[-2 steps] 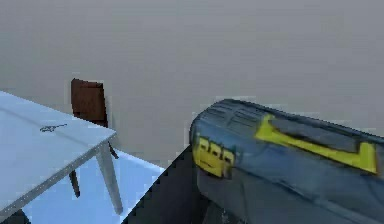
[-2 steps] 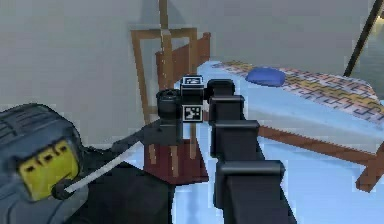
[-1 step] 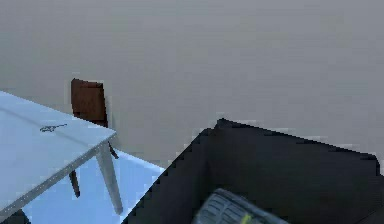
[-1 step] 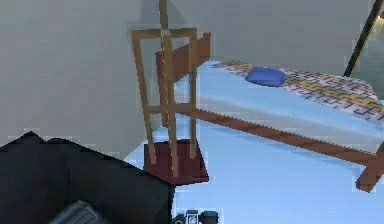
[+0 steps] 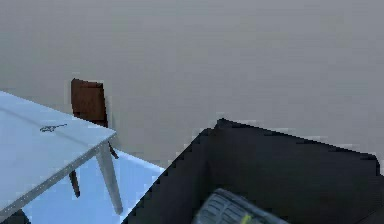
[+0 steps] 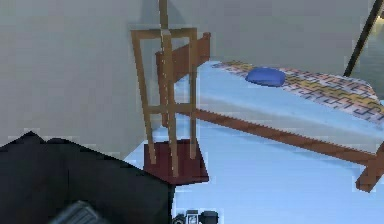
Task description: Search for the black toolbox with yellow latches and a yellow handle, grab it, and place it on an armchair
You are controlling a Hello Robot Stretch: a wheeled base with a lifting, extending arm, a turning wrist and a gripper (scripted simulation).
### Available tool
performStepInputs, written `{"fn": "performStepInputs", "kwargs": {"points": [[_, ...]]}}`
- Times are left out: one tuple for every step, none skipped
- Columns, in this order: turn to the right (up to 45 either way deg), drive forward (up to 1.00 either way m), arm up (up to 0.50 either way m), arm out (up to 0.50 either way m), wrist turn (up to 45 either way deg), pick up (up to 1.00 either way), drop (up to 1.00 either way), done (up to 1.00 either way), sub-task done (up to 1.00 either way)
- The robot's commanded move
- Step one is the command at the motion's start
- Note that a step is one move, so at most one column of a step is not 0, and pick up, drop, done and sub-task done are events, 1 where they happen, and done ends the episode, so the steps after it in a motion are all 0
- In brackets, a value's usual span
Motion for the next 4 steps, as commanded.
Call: {"fn": "performStepInputs", "kwargs": {"points": [[0.0,0.0,0.0,0.0,0.0,0.0,1.0,0.0,0.0],[0.0,0.0,0.1,0.0,0.0,0.0,0.0,0.0,0.0],[0.0,0.0,0.0,-0.08,0.0,0.0,0.0,0.0,0.0],[0.0,0.0,0.0,0.0,0.0,0.0,0.0,1.0,0.0]]}}
